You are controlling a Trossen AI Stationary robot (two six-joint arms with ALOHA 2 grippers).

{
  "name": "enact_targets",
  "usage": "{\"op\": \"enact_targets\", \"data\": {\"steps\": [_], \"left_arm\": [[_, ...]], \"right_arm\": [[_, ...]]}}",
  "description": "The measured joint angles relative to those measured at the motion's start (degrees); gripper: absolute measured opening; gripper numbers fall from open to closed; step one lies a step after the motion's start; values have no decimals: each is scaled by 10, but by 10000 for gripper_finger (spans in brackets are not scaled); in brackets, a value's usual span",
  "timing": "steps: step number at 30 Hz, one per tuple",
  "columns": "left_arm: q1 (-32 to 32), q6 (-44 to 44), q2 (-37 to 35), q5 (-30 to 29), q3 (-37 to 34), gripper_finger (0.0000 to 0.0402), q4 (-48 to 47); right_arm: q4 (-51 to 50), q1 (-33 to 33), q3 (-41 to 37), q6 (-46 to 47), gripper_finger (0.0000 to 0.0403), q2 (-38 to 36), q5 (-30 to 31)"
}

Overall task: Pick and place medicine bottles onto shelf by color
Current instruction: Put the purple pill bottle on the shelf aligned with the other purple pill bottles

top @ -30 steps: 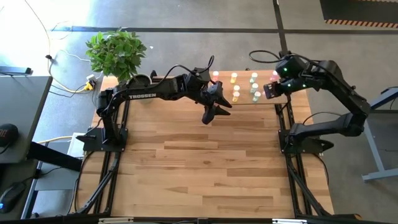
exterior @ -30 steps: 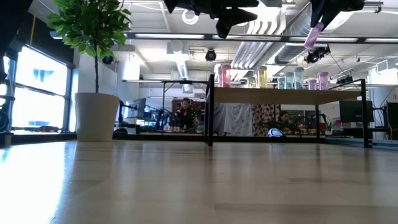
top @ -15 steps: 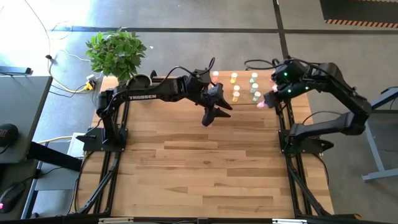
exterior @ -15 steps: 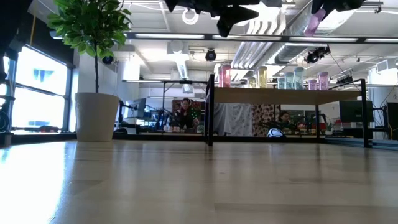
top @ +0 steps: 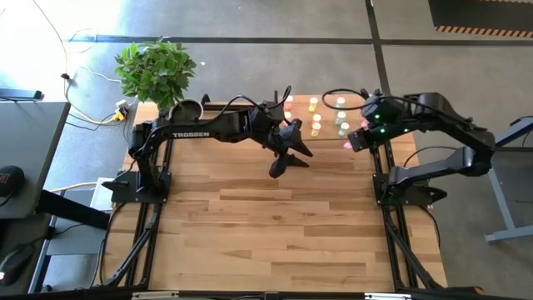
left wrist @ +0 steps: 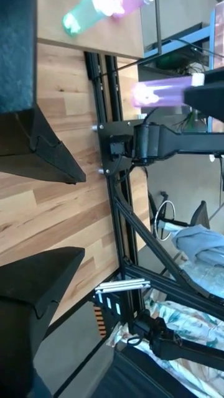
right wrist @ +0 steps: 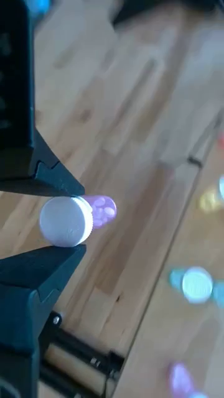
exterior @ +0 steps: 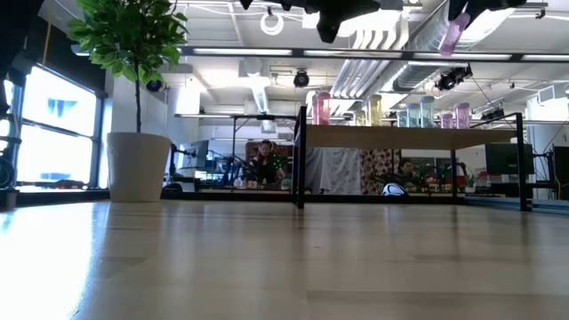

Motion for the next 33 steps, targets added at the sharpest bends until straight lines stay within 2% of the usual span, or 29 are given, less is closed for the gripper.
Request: {"op": "enact_targets", "data": {"steps": [5,13,23,30,33], "left_arm": [[0,-3,0,0,0,195,0],[1,-30,0,-2,0,233,-5],[1,-30,0,-5,0,236,-13],[1,-30,0,-5,0,236,-13],[1,-30,0,-5,0,236,-13]], "right_arm": [[-1,-8,-64,28,110,0,39],[0,-64,-102,-27,110,-20,46],[-1,-169,-103,-77,102,-88,16],[0,-213,-103,-76,107,-78,18],[0,-234,-103,-67,111,-73,41]]}}
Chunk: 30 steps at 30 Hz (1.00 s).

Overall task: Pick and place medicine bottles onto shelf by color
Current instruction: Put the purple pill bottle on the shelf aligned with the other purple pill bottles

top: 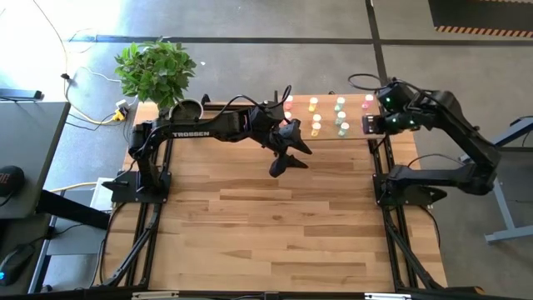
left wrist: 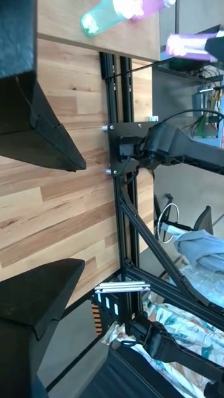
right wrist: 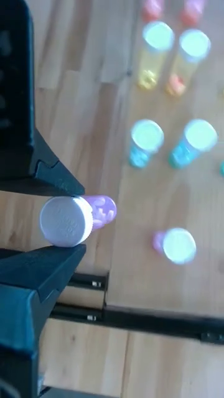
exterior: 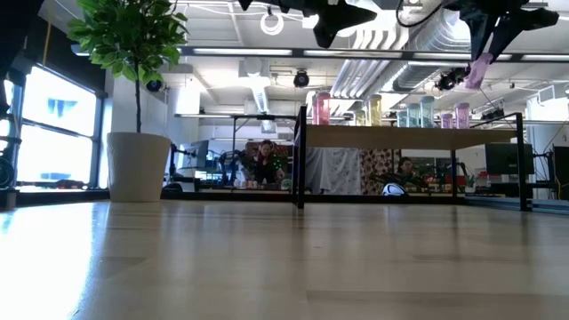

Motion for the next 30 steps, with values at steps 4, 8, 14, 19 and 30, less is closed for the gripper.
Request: {"op": "enact_targets", "data": {"steps": [4,8,14,19,30], "left_arm": [[0,0,0,0,0,236,0],[0,0,0,0,0,236,0],[0,0,0,0,0,236,0],[0,0,0,0,0,236,0],[0,0,0,0,0,236,0]], "right_arm": [[0,-26,0,6,112,10,9],[0,-35,0,7,113,28,11],[1,-35,-23,17,113,49,18],[-1,-35,-87,16,112,48,27],[0,-35,-78,5,112,52,69]]}}
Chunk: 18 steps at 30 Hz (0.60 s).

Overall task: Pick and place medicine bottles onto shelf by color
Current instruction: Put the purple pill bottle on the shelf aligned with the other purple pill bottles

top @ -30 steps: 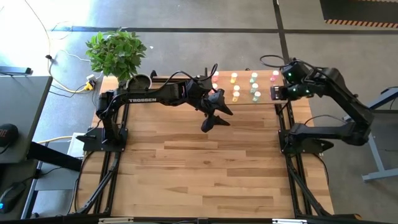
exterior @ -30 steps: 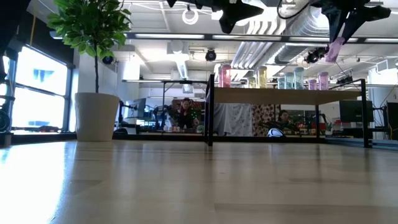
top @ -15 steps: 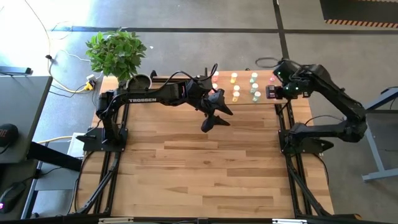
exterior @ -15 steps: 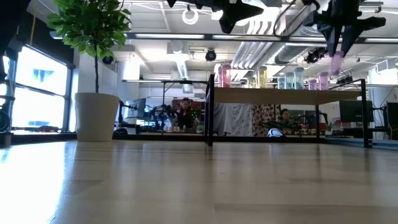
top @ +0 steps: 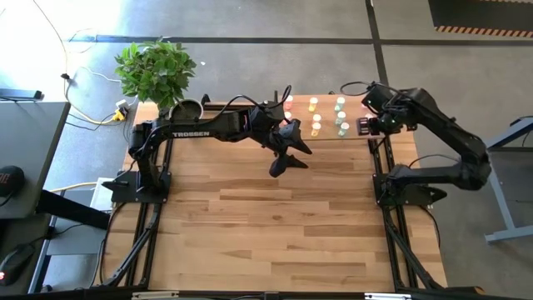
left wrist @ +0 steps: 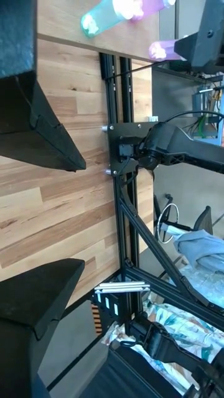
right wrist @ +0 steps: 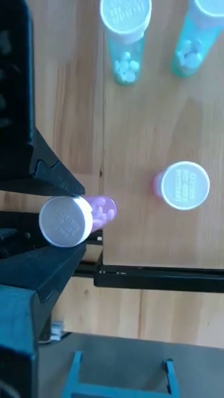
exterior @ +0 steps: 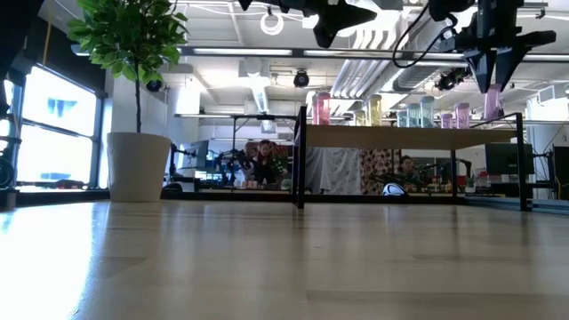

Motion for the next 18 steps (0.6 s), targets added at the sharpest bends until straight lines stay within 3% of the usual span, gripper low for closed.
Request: {"op": "enact_targets", "data": {"steps": [18], "left_arm": [[0,0,0,-2,0,236,0]], "right_arm": [[24,0,0,-69,112,59,-26]]}}
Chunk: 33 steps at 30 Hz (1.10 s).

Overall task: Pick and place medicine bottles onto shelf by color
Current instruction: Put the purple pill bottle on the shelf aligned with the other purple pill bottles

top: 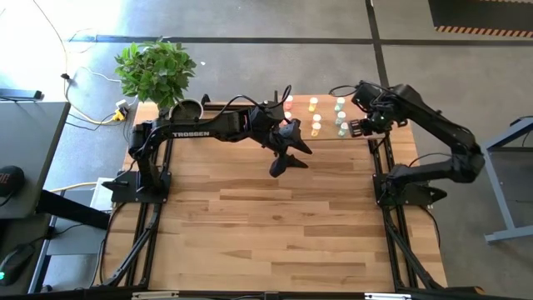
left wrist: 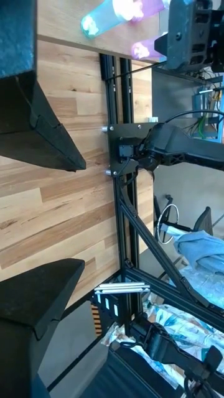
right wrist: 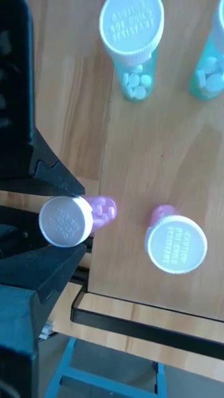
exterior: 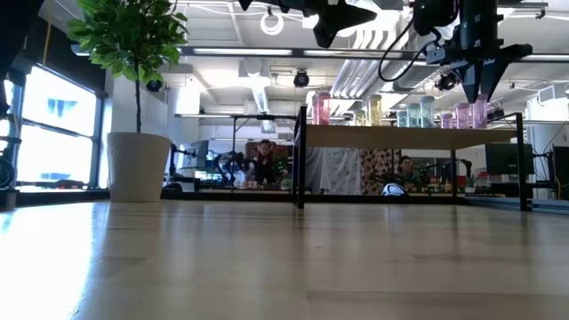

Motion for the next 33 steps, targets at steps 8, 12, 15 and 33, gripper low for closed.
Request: {"op": "enact_targets", "data": {"steps": [8,12,15,33], "left_arm": [[0,0,0,0,0,236,0],[0,0,0,0,0,236,0],[0,0,0,0,0,236,0],[0,0,0,0,0,236,0]], "right_arm": [[1,-4,1,0,112,5,8],[6,-21,1,0,113,5,-1],[8,-33,1,3,113,5,-9],[26,-53,1,5,114,5,-18]]}}
